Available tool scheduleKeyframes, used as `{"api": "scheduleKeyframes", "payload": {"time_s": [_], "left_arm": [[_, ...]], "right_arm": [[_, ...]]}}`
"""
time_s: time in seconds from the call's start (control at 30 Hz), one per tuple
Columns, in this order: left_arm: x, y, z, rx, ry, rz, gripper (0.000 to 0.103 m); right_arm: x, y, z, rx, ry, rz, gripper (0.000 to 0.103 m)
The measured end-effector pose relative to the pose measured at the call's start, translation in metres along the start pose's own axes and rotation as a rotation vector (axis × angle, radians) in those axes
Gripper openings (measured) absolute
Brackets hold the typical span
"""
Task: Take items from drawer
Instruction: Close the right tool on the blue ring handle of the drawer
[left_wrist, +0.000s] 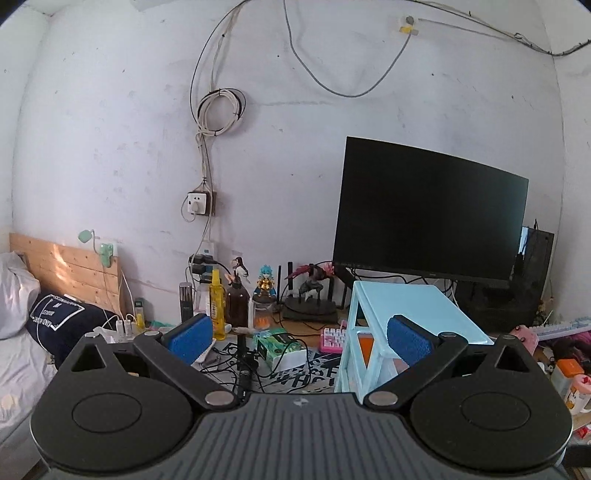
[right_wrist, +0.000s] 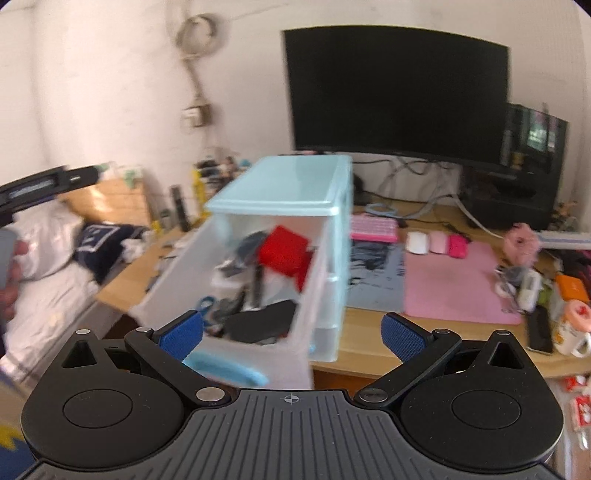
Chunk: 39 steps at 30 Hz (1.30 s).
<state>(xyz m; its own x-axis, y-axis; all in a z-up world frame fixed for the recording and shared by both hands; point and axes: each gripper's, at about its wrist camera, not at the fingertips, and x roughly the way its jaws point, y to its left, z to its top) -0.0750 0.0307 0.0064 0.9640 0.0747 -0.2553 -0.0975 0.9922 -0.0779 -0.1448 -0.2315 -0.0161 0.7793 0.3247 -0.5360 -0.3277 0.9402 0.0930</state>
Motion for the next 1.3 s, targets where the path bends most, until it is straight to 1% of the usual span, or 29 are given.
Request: {"api": "scheduleKeyframes", "payload": {"time_s": [0.03, 0.13, 0.17, 0.2, 0.23, 0.27, 0.33, 0.43, 0.47, 0.5, 0.53, 0.57, 0.83, 0.93, 1.1, 1.3], "left_arm": [[-0.001, 0.0, -0.002, 0.004, 0.0, -0.001, 0.103], [-0.005, -0.001, -0.004, 0.007, -0.002, -0.007, 0.103], [-0.006, -0.002, -0.004, 0.007, -0.004, -0.011, 0.103], [-0.006, -0.002, -0.004, 0.007, -0.006, -0.016, 0.103], [-0.006, -0.003, -0.005, 0.008, -0.009, -0.02, 0.103], [-0.008, -0.004, -0.007, 0.01, -0.01, -0.021, 0.103], [-0.009, -0.006, -0.008, 0.018, -0.007, -0.028, 0.103], [-0.011, -0.007, -0.008, 0.029, -0.004, -0.031, 0.103], [-0.011, -0.007, -0.009, 0.033, -0.004, -0.03, 0.103], [-0.011, -0.007, -0.009, 0.036, -0.003, -0.028, 0.103], [-0.011, -0.007, -0.008, 0.038, -0.002, -0.028, 0.103], [-0.011, -0.008, -0.008, 0.041, 0.0, -0.027, 0.103], [-0.013, -0.008, -0.006, 0.052, 0.0, -0.023, 0.103], [-0.012, -0.007, -0.006, 0.049, 0.003, -0.023, 0.103], [-0.012, -0.007, -0.004, 0.042, 0.0, -0.029, 0.103], [-0.01, -0.006, -0.004, 0.047, 0.008, -0.035, 0.103]], "right_arm": [[0.0, 0.003, -0.001, -0.017, 0.001, 0.014, 0.102], [0.004, 0.007, -0.005, -0.061, 0.021, 0.028, 0.091], [0.006, 0.008, -0.007, -0.067, 0.033, 0.025, 0.082], [0.01, 0.008, -0.009, -0.073, 0.045, 0.021, 0.076], [0.014, 0.008, -0.012, -0.077, 0.06, 0.013, 0.064], [0.017, 0.008, -0.016, -0.085, 0.073, 0.004, 0.058], [0.023, 0.008, -0.025, -0.099, 0.089, -0.006, 0.056], [0.027, 0.008, -0.034, -0.1, 0.093, 0.001, 0.05], [0.029, 0.008, -0.036, -0.102, 0.093, 0.003, 0.043], [0.029, 0.009, -0.038, -0.104, 0.091, 0.006, 0.04], [0.03, 0.009, -0.039, -0.106, 0.089, 0.009, 0.029], [0.03, 0.009, -0.04, -0.108, 0.087, 0.011, 0.023], [0.038, 0.009, -0.042, -0.101, 0.096, 0.028, 0.023], [0.041, 0.009, -0.041, -0.113, 0.112, 0.054, 0.017], [0.045, 0.013, -0.041, -0.128, 0.117, 0.05, 0.017], [0.052, 0.014, -0.045, -0.143, 0.133, 0.064, 0.018]]}}
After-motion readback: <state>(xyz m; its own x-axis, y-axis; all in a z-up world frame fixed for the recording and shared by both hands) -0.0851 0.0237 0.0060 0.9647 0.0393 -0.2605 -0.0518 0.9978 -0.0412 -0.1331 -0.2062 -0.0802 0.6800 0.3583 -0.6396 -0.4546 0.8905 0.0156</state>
